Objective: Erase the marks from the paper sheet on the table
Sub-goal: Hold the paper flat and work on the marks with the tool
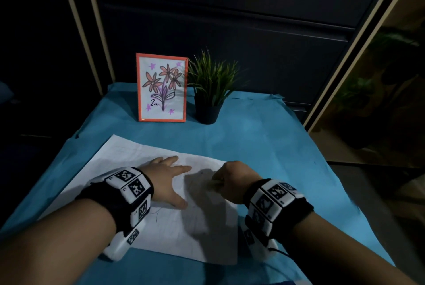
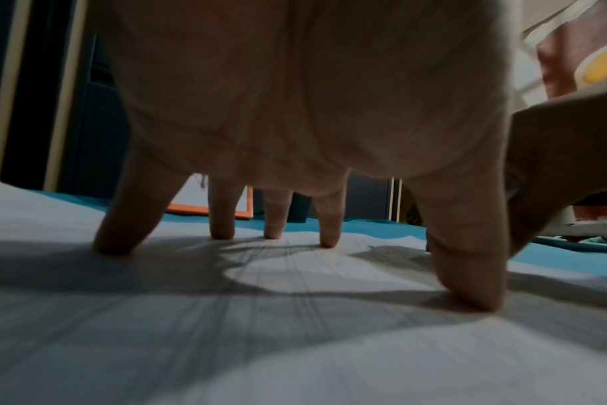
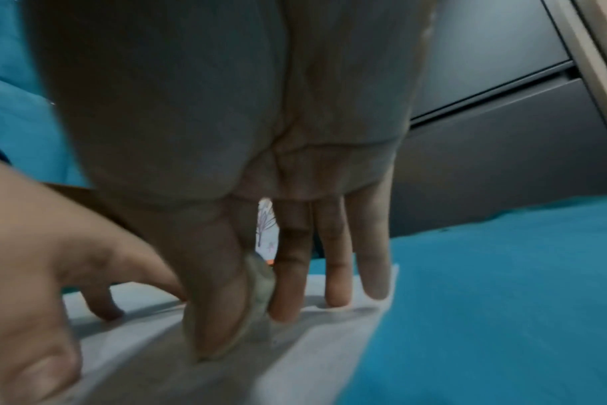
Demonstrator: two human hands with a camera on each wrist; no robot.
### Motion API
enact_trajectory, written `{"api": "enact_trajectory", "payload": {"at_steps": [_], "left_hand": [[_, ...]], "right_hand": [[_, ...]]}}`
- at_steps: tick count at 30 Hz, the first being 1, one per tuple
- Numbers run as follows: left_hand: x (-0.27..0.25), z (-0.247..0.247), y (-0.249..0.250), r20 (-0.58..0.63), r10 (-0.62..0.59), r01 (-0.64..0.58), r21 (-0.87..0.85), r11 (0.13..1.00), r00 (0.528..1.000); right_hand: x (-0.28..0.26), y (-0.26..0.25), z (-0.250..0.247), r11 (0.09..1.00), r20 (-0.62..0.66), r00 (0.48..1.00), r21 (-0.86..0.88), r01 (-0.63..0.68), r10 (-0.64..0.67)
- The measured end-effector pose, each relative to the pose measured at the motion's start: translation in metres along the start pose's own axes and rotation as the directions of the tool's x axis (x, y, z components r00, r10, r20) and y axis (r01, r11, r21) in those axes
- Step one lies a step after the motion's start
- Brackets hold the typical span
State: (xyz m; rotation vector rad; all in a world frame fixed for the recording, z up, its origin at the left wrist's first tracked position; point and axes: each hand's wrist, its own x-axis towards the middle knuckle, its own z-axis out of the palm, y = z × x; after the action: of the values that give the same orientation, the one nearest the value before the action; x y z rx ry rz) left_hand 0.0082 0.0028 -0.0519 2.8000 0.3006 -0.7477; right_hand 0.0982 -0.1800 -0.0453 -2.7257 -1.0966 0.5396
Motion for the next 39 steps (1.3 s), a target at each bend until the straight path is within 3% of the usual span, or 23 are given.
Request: {"api": "enact_trajectory", "payload": {"at_steps": [2, 7, 12, 17, 22, 27, 31, 36, 39], "left_hand": [[-0.001, -0.001, 0.0, 0.002, -0.005, 0.005, 0.002, 1.0, 1.0], [-0.003, -0.001, 0.001, -0.004, -0.002, 0.002, -0.004, 1.0, 1.0], [-0.007, -0.001, 0.0, -0.029, -0.025, 0.025, -0.005, 1.0, 0.999], [-0.016, -0.002, -0.009, 0.003, -0.112, 0.112, 0.051, 0.992, 0.994], [-0.03, 0.009, -0.024, 0.023, -0.174, 0.173, 0.035, 0.984, 0.984], [-0.029, 0.006, -0.02, 0.038, -0.176, 0.174, 0.041, 0.984, 0.984], [-0.031, 0.008, -0.022, 0.04, -0.174, 0.172, 0.038, 0.984, 0.984], [-0.033, 0.007, -0.021, 0.034, -0.173, 0.172, 0.032, 0.985, 0.984], [-0.033, 0.007, -0.021, 0.033, -0.172, 0.171, 0.03, 0.985, 0.985]], "right_hand": [[-0.004, -0.001, 0.0, 1.0, 0.045, 0.999, -0.024, 0.021, -0.02], [0.002, -0.002, -0.001, 0.999, -0.073, 0.996, 0.022, -0.041, 0.043], [-0.014, -0.001, 0.005, 1.0, 0.026, 1.0, 0.0, -0.016, 0.016], [-0.007, -0.002, 0.005, 0.998, -0.084, 0.995, 0.023, -0.055, 0.056], [-0.018, -0.005, 0.004, 0.997, 0.033, 0.998, -0.056, 0.046, -0.044], [-0.011, -0.01, 0.0, 0.998, -0.068, 0.997, -0.062, -0.026, 0.022], [-0.02, -0.013, 0.002, 0.998, 0.043, 0.999, -0.064, 0.011, -0.008], [-0.013, -0.015, -0.002, 0.998, -0.052, 0.998, -0.058, -0.037, 0.034], [-0.015, -0.015, 0.001, 0.998, 0.019, 1.0, -0.057, -0.02, 0.021]]}}
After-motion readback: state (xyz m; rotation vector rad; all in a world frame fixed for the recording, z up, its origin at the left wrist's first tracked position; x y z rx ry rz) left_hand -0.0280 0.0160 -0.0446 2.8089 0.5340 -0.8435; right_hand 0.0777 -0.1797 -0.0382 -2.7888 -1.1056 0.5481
